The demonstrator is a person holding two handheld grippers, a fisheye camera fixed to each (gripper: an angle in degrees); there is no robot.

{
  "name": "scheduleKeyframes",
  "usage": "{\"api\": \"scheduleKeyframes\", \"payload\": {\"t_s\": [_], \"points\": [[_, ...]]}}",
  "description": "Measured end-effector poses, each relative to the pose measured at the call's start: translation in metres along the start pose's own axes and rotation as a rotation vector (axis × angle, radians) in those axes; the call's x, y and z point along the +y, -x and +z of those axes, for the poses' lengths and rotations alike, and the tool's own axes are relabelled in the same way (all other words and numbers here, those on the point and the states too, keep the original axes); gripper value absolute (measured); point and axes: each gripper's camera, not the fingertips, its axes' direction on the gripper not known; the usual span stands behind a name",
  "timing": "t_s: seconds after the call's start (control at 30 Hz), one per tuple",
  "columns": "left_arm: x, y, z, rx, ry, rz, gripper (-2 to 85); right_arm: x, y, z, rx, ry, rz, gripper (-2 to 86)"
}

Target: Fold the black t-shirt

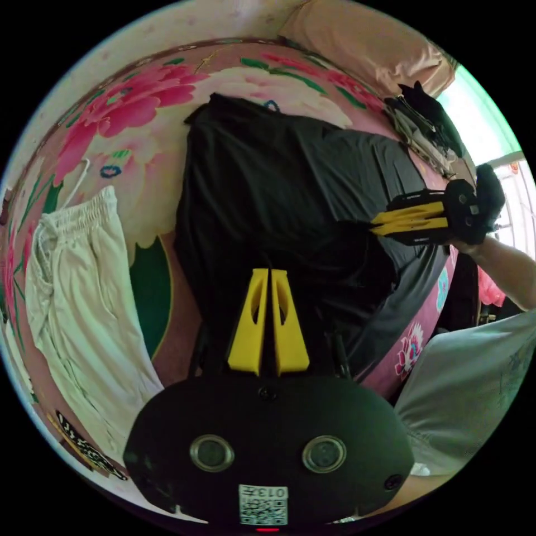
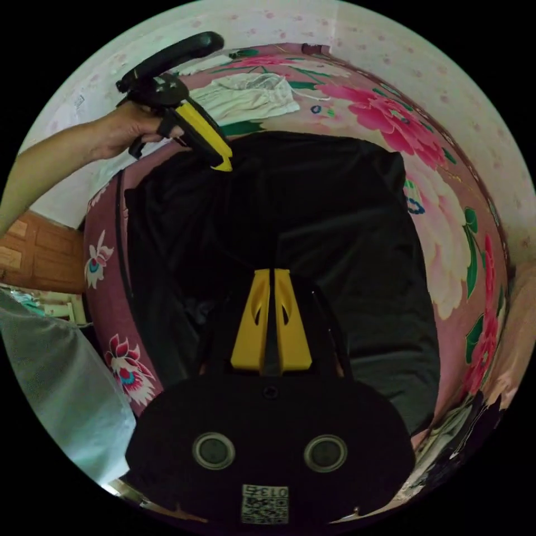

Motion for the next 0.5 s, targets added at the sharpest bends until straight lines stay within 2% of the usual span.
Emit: {"api": "scheduleKeyframes", "payload": {"t_s": [0.07, 0.17, 0.27, 0.4, 0.5], "points": [[0.004, -0.005, -0.025, -0.024, -0.132, 0.025, 1.2, 0.015, -0.017, -0.017, -0.06, -0.084, 0.11, 2.1], [0.006, 0.0, -0.034, -0.065, -0.201, 0.033, 2.0, 0.045, -0.043, -0.027, -0.173, -0.205, 0.303, 3.1], [0.002, 0.021, -0.017, -0.02, -0.069, -0.027, 4.7, 0.062, -0.053, -0.011, -0.213, -0.099, 0.368, 6.4], [0.03, 0.033, -0.031, -0.034, -0.09, -0.07, 7.4, 0.092, -0.06, -0.021, -0.171, -0.122, 0.448, 7.4], [0.07, 0.026, -0.042, 0.045, -0.124, -0.052, 8.4, 0.119, -0.057, -0.04, -0.123, -0.16, 0.478, 7.1]]}}
